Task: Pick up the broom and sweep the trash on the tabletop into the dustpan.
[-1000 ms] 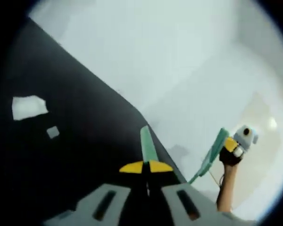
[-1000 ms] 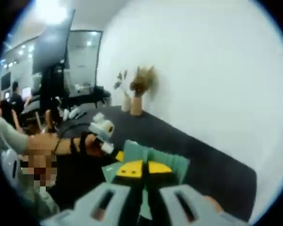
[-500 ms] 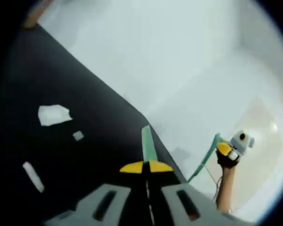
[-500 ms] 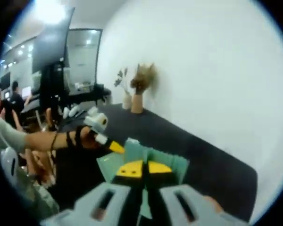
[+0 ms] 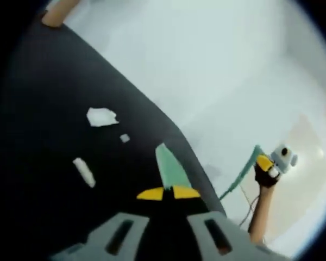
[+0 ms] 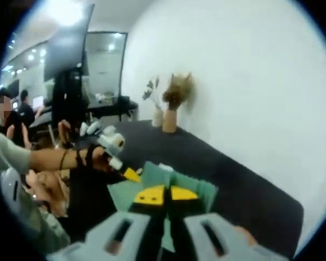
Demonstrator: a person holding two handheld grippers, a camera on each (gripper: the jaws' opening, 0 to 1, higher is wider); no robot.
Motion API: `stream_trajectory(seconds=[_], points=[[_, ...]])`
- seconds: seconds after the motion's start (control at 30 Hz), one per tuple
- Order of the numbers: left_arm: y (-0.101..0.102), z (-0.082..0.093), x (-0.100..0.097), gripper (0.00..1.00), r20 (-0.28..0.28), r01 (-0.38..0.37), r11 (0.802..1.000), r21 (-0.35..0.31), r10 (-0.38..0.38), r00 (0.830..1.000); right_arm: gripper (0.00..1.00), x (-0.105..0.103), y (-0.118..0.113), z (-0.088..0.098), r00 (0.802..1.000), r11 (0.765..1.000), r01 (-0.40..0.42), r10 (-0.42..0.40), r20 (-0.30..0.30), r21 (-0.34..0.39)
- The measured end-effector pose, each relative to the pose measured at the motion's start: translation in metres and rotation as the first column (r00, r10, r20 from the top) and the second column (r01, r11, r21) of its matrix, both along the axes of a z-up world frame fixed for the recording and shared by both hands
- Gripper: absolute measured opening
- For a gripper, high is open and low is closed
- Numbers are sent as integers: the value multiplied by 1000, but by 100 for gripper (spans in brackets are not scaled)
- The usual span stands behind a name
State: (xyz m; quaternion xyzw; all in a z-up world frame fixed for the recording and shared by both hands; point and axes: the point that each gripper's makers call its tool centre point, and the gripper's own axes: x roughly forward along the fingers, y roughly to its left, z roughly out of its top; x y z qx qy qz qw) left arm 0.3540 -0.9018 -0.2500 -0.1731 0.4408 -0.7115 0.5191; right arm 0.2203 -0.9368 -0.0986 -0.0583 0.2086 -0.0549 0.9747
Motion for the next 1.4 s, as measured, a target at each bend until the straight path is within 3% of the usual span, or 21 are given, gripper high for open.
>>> stream_trajectory(seconds=[0.17, 0.3, 0.37, 0.43, 0.47, 0.53, 0.6, 0.77, 0.87, 0.93, 1.0, 1.1, 1.13, 1.2, 1.23, 1.27, 1.3, 1.37, 1.4], points=[[1, -6, 4, 4, 54, 7, 999, 41, -9, 998, 1, 0, 4, -1, 1000, 1000, -2, 2, -27, -26], [-4, -10, 2, 6, 45, 12, 998, 69, -15, 999, 1, 2, 7, -1, 1000, 1000, -7, 7, -18, -18], [-6, -14, 3, 6, 103, 9, 996, 89, -18, 995, 1, 3, 9, -2, 1000, 1000, -10, 10, -21, -20], [-7, -17, 2, 7, 106, 10, 995, 101, -21, 994, 1, 3, 10, -3, 1000, 1000, -12, 11, -25, -24], [-6, -19, 4, 8, 124, 0, 994, 106, -13, 992, 1, 3, 10, -4, 1000, 1000, -12, 11, -29, -26], [-9, -23, 14, 10, 216, -34, 994, 100, 12, 976, 1, 3, 10, -4, 999, 1000, -11, 10, -32, -24], [-6, -24, 17, 15, 316, -36, 995, 96, 4, 949, 1, 3, 9, -3, 999, 1000, -14, 13, -34, -23], [1, -6, 23, 25, 334, -52, 998, 44, 35, 942, 1, 5, 9, 4, 1000, 999, -21, 21, -21, -24], [6, 13, 27, 28, 355, -58, 998, -26, 64, 933, 1, 7, 13, 9, 1000, 999, -26, 26, -6, -21], [10, 33, 21, 31, 375, -22, 993, -114, 64, 925, 1, 8, 17, 11, 1000, 999, -29, 29, 8, -22], [15, 49, 7, 37, 352, 25, 986, -167, 36, 935, 1, 10, 20, 16, 999, 999, -30, 30, 27, -21], [29, 80, -26, 51, 343, 157, 940, -304, -46, 938, 1, 13, 24, 23, 998, 999, -33, 34, 54, -17], [35, 92, -39, 54, 360, 216, 905, -367, -76, 930, 1, 14, 26, 26, 997, 999, -37, 38, 64, -14], [46, 104, -55, 59, 384, 282, 871, -402, -119, 916, 1, 15, 30, 32, 995, 999, -48, 49, 88, -8], [48, 111, -59, 61, 398, 299, 851, -432, -117, 910, 1, 16, 33, 36, 993, 999, -51, 51, 107, -1], [49, 117, -62, 63, 395, 302, 845, -441, -119, 911, 1, 16, 36, 39, 991, 998, -60, 58, 123, 9], [53, 127, -68, 63, 403, 324, 819, -473, -126, 907, 1, 16, 39, 43, 988, 997, -72, 69, 138, 17], [55, 140, -72, 62, 398, 325, 799, -505, -119, 910, 1, 17, 44, 49, 982, 995, -87, 79, 169, 42], [56, 147, -75, 61, 411, 342, 776, -529, -118, 904, 1, 17, 47, 51, 979, 994, -99, 87, 182, 56]])
